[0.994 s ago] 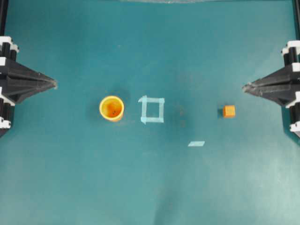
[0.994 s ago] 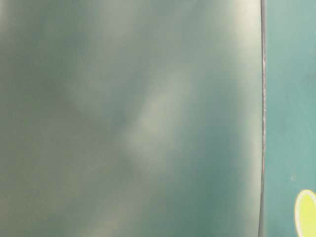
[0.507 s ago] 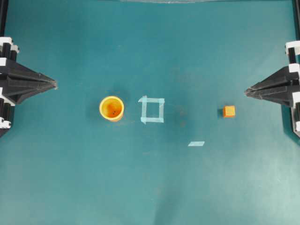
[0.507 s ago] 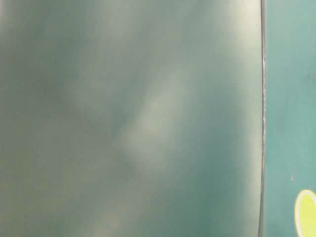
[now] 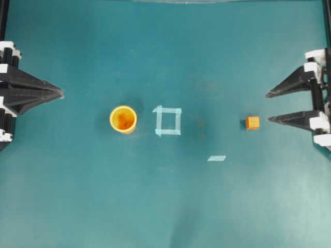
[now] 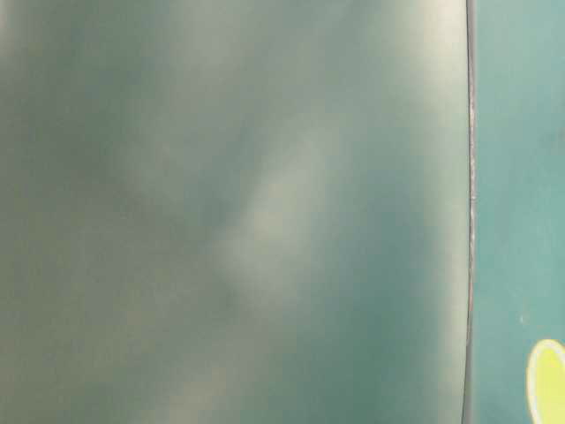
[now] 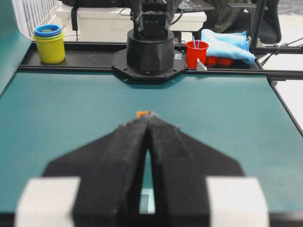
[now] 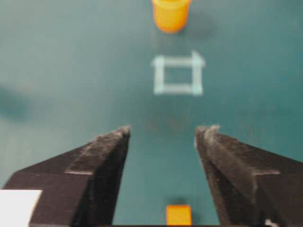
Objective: Lift the orange block with right arm.
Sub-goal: 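Move the right gripper down over the orange cube, fingers straddling it, then close the right gripper on the orange cube and raise it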
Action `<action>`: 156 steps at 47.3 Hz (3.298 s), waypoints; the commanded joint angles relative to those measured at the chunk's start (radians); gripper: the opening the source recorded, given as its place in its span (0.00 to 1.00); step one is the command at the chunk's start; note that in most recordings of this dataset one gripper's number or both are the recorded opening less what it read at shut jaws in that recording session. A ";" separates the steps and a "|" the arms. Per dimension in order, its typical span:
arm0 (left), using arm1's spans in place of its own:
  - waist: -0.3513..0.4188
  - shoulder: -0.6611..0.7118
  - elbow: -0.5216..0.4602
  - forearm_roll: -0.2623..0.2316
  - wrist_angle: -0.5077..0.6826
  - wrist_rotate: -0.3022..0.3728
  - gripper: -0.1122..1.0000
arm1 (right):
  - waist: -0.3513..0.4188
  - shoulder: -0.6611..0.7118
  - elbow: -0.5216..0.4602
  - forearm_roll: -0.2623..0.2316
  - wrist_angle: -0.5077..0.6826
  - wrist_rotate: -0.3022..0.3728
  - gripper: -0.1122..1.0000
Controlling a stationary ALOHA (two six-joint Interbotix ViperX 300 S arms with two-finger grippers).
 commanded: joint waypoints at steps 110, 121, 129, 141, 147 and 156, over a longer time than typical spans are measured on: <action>-0.002 0.012 -0.026 0.003 0.028 -0.009 0.10 | -0.009 0.612 0.074 -0.106 -0.167 0.003 0.45; -0.002 0.012 -0.026 0.003 0.034 -0.009 0.10 | -0.009 0.535 0.035 -0.110 -0.035 0.000 0.45; 0.000 0.012 -0.026 0.003 0.034 -0.009 0.10 | -0.009 0.463 0.015 -0.110 0.064 0.002 0.45; -0.002 0.012 -0.026 0.003 0.035 -0.009 0.10 | -0.009 0.344 -0.035 -0.110 0.169 0.002 0.45; -0.002 0.011 -0.026 0.003 0.043 -0.009 0.10 | -0.009 0.301 -0.067 -0.110 0.247 0.002 0.45; -0.002 0.011 -0.026 0.003 0.055 -0.008 0.10 | -0.009 0.259 -0.120 -0.110 0.350 0.002 0.45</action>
